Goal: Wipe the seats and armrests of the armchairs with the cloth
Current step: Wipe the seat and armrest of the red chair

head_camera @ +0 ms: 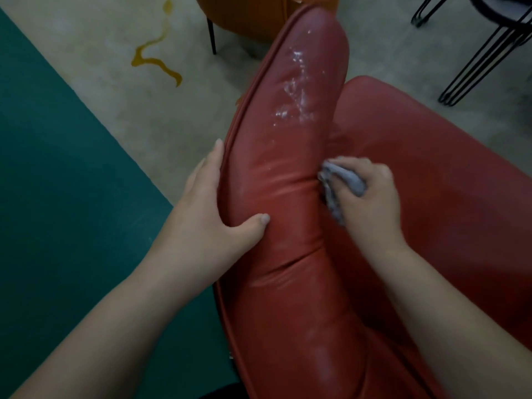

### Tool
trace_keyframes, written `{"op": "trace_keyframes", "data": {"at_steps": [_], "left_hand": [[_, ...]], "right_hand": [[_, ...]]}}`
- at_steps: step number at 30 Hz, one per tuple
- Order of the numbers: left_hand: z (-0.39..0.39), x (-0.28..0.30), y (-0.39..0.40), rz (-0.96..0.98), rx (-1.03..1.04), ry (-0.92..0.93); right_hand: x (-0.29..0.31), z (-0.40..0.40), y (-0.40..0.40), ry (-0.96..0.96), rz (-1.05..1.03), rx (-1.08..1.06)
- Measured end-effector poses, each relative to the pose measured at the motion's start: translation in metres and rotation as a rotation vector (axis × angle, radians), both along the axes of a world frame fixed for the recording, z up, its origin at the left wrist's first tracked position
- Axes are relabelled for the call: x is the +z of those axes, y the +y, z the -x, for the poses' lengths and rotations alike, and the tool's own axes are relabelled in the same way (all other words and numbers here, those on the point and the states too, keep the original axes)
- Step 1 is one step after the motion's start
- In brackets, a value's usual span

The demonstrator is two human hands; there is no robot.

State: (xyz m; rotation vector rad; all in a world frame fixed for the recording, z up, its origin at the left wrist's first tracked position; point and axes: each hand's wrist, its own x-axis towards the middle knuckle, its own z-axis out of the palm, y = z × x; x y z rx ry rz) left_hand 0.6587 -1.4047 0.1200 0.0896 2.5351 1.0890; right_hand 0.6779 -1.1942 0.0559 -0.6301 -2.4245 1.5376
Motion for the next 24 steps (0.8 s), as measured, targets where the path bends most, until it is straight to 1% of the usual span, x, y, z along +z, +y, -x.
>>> {"op": "trace_keyframes", "data": {"at_steps": [1,2,3,4,6,7,8,9,11,13,14,16,17,18,20,21,24], "left_hand": [[0.004,0.0,0.0,-0.004,-0.009,-0.003],[0.007,-0.001,0.001,-0.004,-0.017,-0.005],[0.012,-0.003,0.002,-0.002,-0.022,-0.007],[0.016,-0.004,0.004,-0.003,-0.026,0.0],[0.026,-0.004,0.006,-0.047,-0.038,0.004],[0.032,-0.003,0.007,-0.08,-0.038,-0.005],[0.039,-0.002,0.006,-0.113,-0.037,-0.024],[0.045,0.0,0.006,-0.142,-0.043,-0.06],[0.058,0.005,0.003,-0.173,-0.083,-0.135],[0.07,0.007,0.001,-0.163,-0.148,-0.161],[0.076,0.008,0.002,-0.151,-0.183,-0.167],[0.091,0.008,0.005,-0.147,-0.239,-0.156],[0.099,0.008,0.008,-0.161,-0.257,-0.15],[0.107,0.007,0.01,-0.182,-0.28,-0.142],[0.122,0.004,0.014,-0.195,-0.34,-0.112],[0.13,0.002,0.015,-0.186,-0.378,-0.107],[0.151,-0.002,0.015,-0.174,-0.46,-0.164]], "right_hand": [[0.002,-0.001,0.008,-0.031,-0.028,-0.06],[0.007,0.002,0.008,-0.014,-0.017,-0.099],[0.015,0.011,-0.001,0.052,0.022,-0.097],[0.025,0.02,-0.014,0.15,0.045,-0.058],[0.04,0.037,-0.042,0.312,0.005,0.148],[0.042,0.043,-0.05,0.342,-0.044,0.27],[0.04,0.045,-0.052,0.337,-0.099,0.342],[0.035,0.043,-0.048,0.297,-0.128,0.347],[0.026,0.034,-0.032,0.185,-0.11,0.248],[0.027,0.033,-0.024,0.113,-0.042,0.114],[0.031,0.039,-0.024,0.122,-0.012,0.029],[0.042,0.066,-0.033,0.227,-0.002,-0.099],[0.046,0.08,-0.038,0.28,-0.021,-0.091],[0.05,0.091,-0.044,0.308,-0.06,-0.036],[0.047,0.103,-0.053,0.274,-0.15,0.085],[0.043,0.102,-0.053,0.23,-0.162,0.092],[0.031,0.086,-0.039,0.097,-0.101,-0.056]]}}
